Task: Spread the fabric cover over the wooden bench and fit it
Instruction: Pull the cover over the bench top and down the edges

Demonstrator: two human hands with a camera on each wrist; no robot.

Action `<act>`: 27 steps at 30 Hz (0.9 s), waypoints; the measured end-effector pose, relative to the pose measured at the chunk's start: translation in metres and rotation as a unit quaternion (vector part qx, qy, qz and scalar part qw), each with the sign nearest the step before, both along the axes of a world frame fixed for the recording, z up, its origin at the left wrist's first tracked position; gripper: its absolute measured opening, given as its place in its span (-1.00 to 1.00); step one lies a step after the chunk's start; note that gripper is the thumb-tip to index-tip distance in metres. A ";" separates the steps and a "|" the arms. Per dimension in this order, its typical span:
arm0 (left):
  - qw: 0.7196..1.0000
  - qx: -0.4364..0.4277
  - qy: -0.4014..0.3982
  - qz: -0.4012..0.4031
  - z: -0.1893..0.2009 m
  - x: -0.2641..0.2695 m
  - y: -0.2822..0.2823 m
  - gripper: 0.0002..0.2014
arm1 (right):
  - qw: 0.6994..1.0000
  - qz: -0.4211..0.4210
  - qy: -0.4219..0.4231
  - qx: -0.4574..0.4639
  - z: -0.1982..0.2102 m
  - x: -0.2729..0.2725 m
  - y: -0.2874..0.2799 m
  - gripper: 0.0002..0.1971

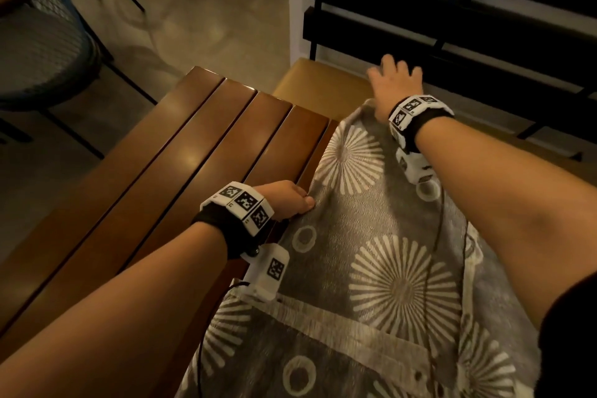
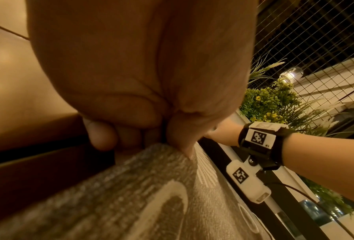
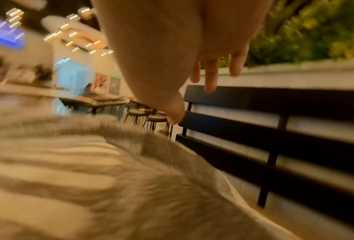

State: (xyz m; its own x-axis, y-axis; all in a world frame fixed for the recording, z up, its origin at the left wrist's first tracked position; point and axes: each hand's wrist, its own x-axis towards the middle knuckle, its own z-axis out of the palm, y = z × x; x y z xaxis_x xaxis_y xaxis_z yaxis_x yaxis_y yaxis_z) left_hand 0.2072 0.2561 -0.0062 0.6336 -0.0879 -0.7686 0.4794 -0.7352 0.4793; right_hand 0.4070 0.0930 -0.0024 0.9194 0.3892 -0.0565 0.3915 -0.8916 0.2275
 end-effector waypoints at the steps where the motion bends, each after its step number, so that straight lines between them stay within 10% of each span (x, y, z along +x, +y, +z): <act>1: 1.000 -0.007 0.002 0.012 -0.001 0.000 0.000 -0.63 | 0.995 -0.022 0.078 0.049 -0.004 -0.002 0.000 -0.34; 5: 1.000 -0.014 0.000 0.025 -0.004 0.002 0.001 -0.68 | 0.955 -0.017 0.283 0.091 -0.012 -0.013 0.001 -0.23; 12: 0.997 0.046 -0.060 0.024 -0.014 0.000 -0.003 -0.71 | 0.961 0.181 0.176 0.113 -0.023 -0.037 -0.002 -0.55; 15: 0.990 0.038 -0.106 0.081 -0.019 -0.008 -0.006 -0.75 | 0.955 0.097 0.279 0.019 -0.031 -0.041 -0.012 -0.38; 18: 0.977 0.045 -0.176 0.114 -0.019 -0.019 -0.010 -0.68 | 0.976 0.056 0.204 -0.055 -0.023 -0.047 -0.023 -0.36; 21: 0.971 0.112 -0.210 -0.008 -0.003 -0.036 -0.020 -0.46 | 0.964 0.186 0.184 -0.047 -0.016 -0.093 -0.025 -0.38; 24: 0.878 0.252 -0.315 -0.257 0.008 -0.057 -0.041 -0.28 | 0.932 0.201 0.298 -0.034 -0.020 -0.150 -0.038 -0.37; 27: 0.890 0.202 -0.238 -0.332 -0.005 -0.077 -0.055 -0.10 | 0.938 0.160 0.306 -0.031 -0.029 -0.163 -0.077 -0.34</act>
State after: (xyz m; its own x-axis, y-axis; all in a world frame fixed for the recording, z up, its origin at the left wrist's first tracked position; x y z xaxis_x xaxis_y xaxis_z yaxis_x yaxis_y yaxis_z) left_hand 0.1305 0.2007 -0.0111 0.8076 -0.3412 -0.4810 -0.3108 -0.9394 0.1445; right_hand 0.2438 0.0155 -0.0309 0.5433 0.6187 -0.5675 0.7113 -0.6983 -0.0804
